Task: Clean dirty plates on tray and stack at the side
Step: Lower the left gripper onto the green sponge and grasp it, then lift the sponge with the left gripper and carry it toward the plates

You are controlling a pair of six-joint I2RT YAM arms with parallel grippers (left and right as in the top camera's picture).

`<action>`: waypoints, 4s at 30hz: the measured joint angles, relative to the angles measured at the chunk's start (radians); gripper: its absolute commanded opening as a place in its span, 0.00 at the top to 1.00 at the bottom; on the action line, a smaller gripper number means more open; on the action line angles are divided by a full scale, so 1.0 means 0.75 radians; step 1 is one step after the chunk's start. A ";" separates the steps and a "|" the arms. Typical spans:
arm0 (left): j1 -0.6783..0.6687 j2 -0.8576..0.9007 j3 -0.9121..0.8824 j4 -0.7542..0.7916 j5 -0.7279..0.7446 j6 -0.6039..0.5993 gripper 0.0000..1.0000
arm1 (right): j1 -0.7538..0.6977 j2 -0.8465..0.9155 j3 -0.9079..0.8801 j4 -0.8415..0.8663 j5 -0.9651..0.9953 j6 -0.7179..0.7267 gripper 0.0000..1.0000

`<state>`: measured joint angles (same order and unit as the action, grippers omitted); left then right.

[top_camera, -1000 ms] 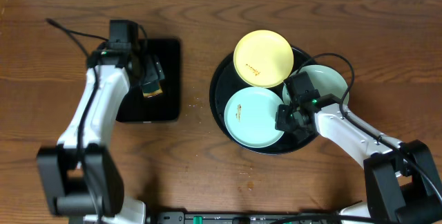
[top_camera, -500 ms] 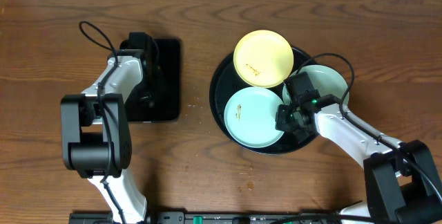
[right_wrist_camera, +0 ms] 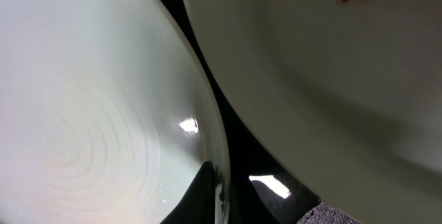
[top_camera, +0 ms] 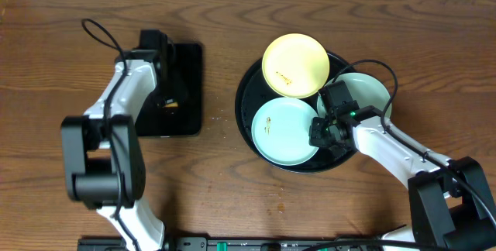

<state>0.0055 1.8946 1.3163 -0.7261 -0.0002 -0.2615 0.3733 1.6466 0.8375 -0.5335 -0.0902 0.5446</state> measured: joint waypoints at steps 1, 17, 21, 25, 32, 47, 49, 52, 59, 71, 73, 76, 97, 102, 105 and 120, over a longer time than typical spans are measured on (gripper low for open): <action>0.000 -0.026 0.008 0.020 -0.001 0.000 0.30 | 0.000 0.000 0.000 0.000 -0.001 0.000 0.95; 0.000 0.163 0.024 0.347 -0.006 0.112 0.61 | 0.000 0.000 -0.002 0.003 0.000 0.000 0.93; 0.003 0.178 0.024 0.362 -0.010 0.132 0.92 | 0.000 0.000 -0.003 0.005 -0.001 0.000 0.91; 0.004 0.179 0.024 0.376 -0.009 0.143 0.22 | 0.006 0.000 -0.008 0.005 0.000 -0.003 0.82; 0.004 0.180 0.023 0.288 -0.009 0.140 0.21 | 0.020 0.000 -0.009 0.008 -0.001 -0.006 0.82; 0.004 0.180 0.023 0.255 -0.007 0.134 0.68 | 0.019 -0.011 -0.041 0.137 0.024 0.002 0.99; 0.004 0.180 0.023 0.255 -0.006 0.139 0.85 | 0.019 -0.011 -0.041 0.138 0.024 0.002 0.99; 0.003 0.180 0.029 0.246 -0.006 0.140 0.92 | 0.019 -0.011 -0.041 0.139 0.024 0.002 0.99; 0.004 0.087 0.055 0.125 -0.005 0.144 0.93 | 0.019 -0.011 -0.041 0.139 0.024 0.002 0.99; 0.017 -0.609 0.091 0.116 -0.008 0.104 0.92 | 0.019 -0.008 -0.049 0.144 0.015 -0.010 0.67; 0.018 -0.658 0.091 0.117 -0.009 0.103 0.92 | 0.024 -0.009 -0.047 0.149 0.004 -0.001 0.57; 0.018 -0.670 0.091 0.126 -0.009 0.103 0.93 | 0.031 -0.012 -0.045 0.154 -0.012 -0.004 0.45; 0.018 -0.521 0.066 0.154 -0.009 0.100 0.93 | 0.031 -0.017 -0.045 0.148 0.024 -0.015 0.59; 0.018 -0.521 0.066 0.133 -0.008 0.100 0.93 | 0.030 -0.016 -0.050 0.138 0.052 -0.017 0.90; 0.018 -0.521 0.066 0.126 -0.009 0.100 0.92 | 0.026 -0.016 -0.053 0.138 0.059 -0.008 0.99; 0.018 -0.521 0.066 0.046 0.103 0.106 0.93 | 0.022 -0.020 -0.053 0.139 0.053 -0.001 0.99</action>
<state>0.0189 1.5036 1.3655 -0.6914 0.0769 -0.1822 0.3901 1.6314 0.7975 -0.4290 -0.0502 0.5442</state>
